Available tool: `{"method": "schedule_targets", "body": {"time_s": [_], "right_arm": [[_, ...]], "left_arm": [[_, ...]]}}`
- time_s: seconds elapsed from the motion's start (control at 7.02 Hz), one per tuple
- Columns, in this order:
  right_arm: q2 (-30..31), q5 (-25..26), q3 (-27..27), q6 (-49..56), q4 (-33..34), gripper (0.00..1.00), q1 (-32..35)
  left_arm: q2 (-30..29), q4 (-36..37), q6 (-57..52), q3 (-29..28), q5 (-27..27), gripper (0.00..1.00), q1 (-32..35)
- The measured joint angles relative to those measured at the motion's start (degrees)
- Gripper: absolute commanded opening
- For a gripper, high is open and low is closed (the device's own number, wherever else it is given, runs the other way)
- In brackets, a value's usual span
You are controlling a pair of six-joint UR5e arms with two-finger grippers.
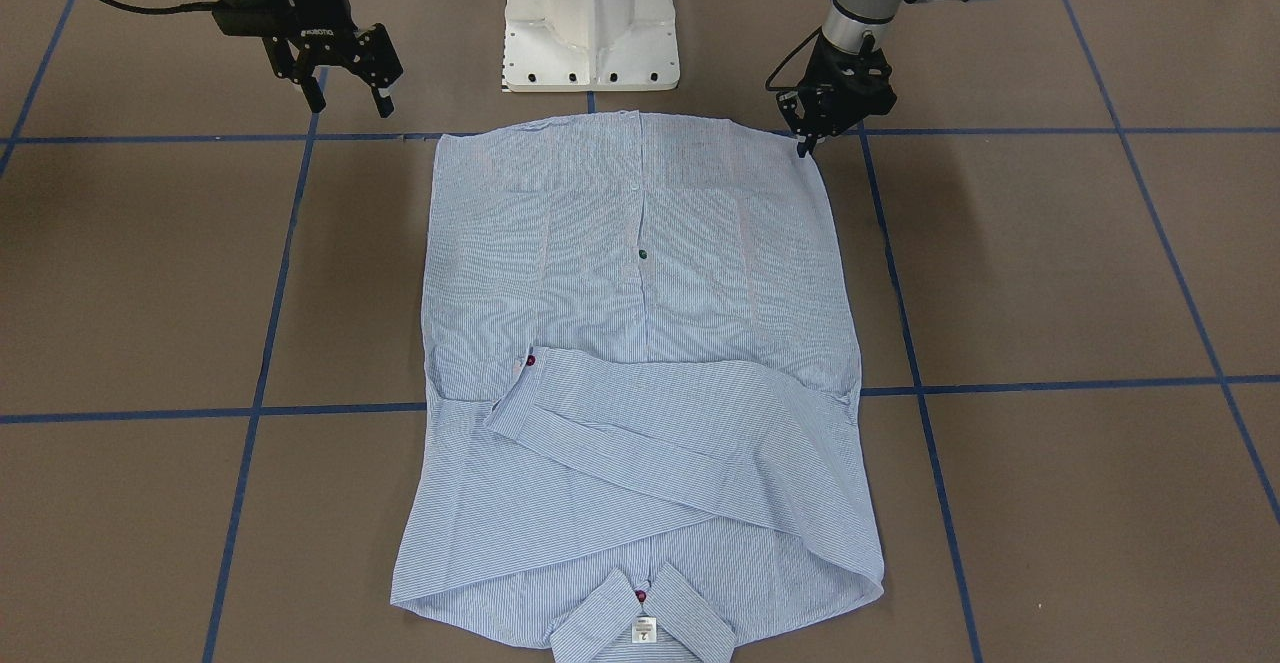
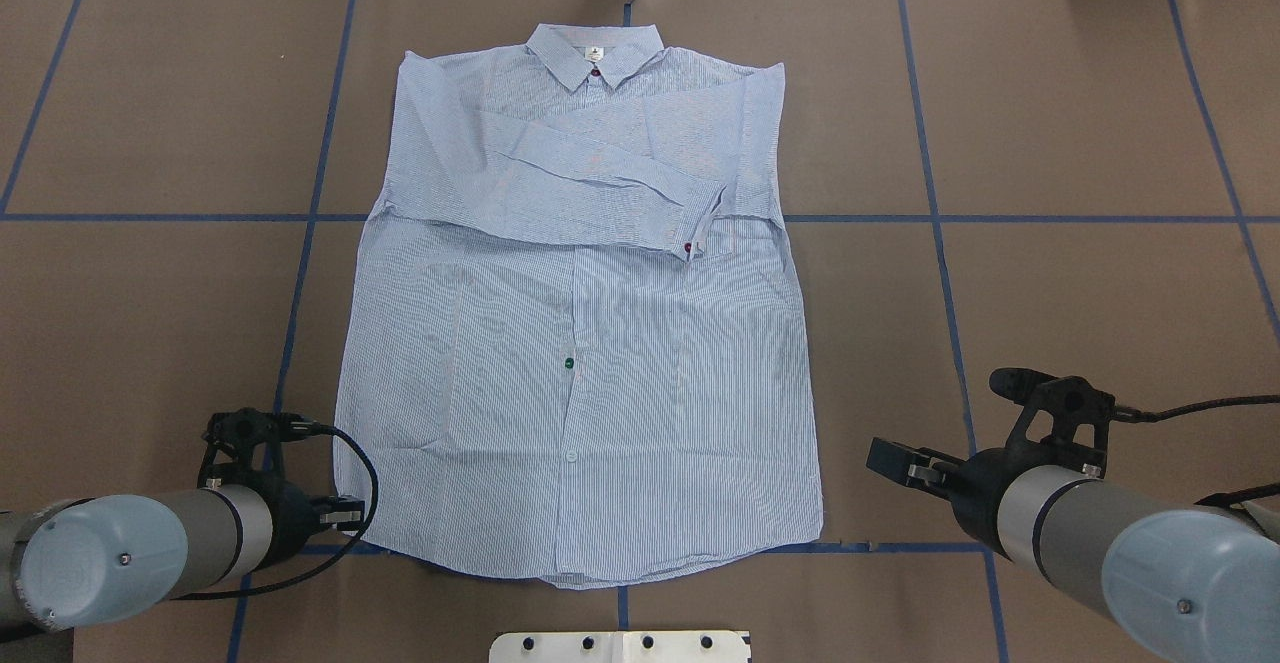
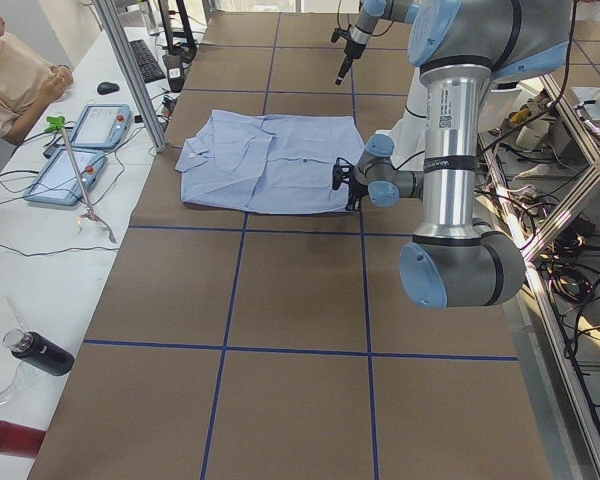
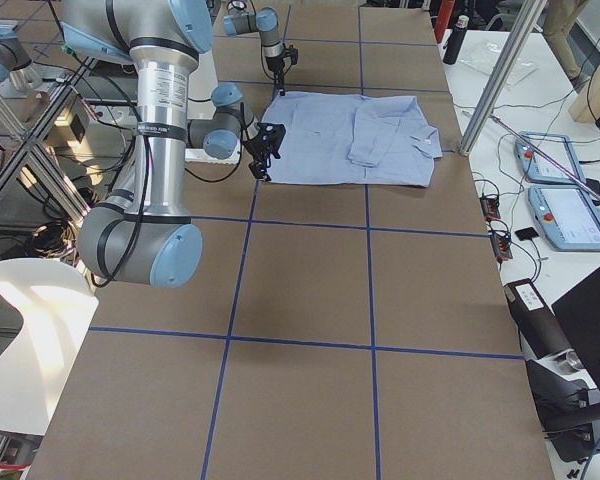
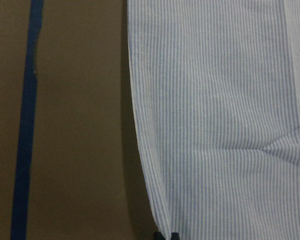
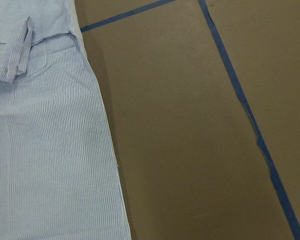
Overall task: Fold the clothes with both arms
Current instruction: 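Lower both grippers and grasp the hem corners nearest the robot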
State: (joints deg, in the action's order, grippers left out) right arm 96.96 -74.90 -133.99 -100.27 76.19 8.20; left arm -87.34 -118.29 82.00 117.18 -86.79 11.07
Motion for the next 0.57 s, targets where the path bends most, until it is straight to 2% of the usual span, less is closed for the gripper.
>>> {"method": "schedule_targets", "body": {"time_s": [0.14, 0.28, 0.57], "right_arm": [[-0.16, 2.45, 0.43, -2.48, -0.43, 0.68, -2.35], [-0.9, 5.07, 1.33, -5.41, -0.8, 0.62, -4.65], [-5.14, 7.74, 5.42, -8.55, -1.01, 0.61, -6.73]], "left_arm": [[-0.12, -0.1, 0.0, 0.21, 0.1, 0.0, 0.0], [-0.2, -0.22, 0.01, 0.47, 0.59, 0.0, -0.01], [-0.22, -0.34, -0.01, 1.05, 2.18, 0.0, -0.13]]}}
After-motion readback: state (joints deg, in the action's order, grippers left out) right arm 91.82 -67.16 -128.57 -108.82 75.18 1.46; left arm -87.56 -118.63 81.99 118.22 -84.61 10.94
